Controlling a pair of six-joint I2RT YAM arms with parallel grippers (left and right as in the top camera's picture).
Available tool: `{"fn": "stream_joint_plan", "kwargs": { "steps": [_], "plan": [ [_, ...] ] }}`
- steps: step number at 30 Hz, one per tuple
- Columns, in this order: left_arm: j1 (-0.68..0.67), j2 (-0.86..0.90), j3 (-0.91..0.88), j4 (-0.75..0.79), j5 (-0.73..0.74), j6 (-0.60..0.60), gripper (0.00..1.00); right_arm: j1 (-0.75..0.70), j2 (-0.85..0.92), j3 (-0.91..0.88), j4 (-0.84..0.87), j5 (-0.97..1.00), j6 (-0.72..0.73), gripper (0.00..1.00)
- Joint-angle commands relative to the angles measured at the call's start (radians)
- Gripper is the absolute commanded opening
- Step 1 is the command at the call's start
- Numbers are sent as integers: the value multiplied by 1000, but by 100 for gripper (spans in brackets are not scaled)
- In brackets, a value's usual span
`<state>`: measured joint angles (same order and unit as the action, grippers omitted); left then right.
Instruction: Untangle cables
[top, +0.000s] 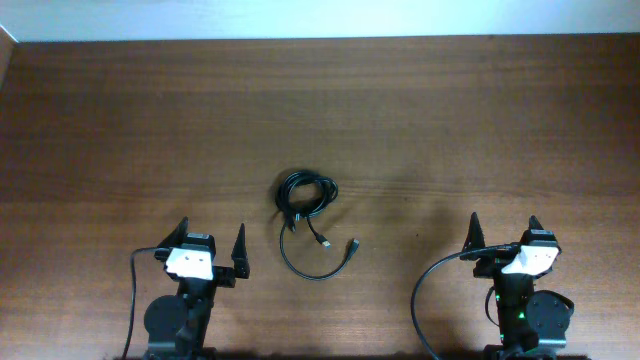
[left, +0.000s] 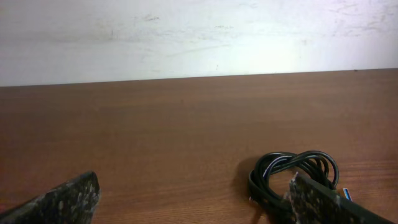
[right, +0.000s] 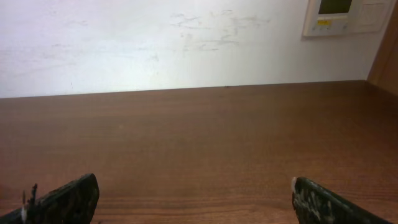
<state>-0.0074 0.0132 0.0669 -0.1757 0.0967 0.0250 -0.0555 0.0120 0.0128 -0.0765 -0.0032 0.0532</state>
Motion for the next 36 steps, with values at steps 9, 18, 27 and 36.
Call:
{"fn": "stream_joint_plan", "kwargs": {
  "steps": [9, 18, 27, 36],
  "plan": [
    [-2, 5, -14, 3, -8, -10, 99, -6, -2, -7, -3, 8, 3, 98],
    [-2, 5, -14, 2, -146, -10, 99, -6, -2, -7, -3, 8, 3, 98],
    [-2, 5, -14, 2, -146, -10, 99, -6, -2, -7, -3, 8, 3, 98],
    [-3, 5, 37, 24, 124, -10, 99, -6, -2, -7, -3, 8, 3, 98]
  ]
}}
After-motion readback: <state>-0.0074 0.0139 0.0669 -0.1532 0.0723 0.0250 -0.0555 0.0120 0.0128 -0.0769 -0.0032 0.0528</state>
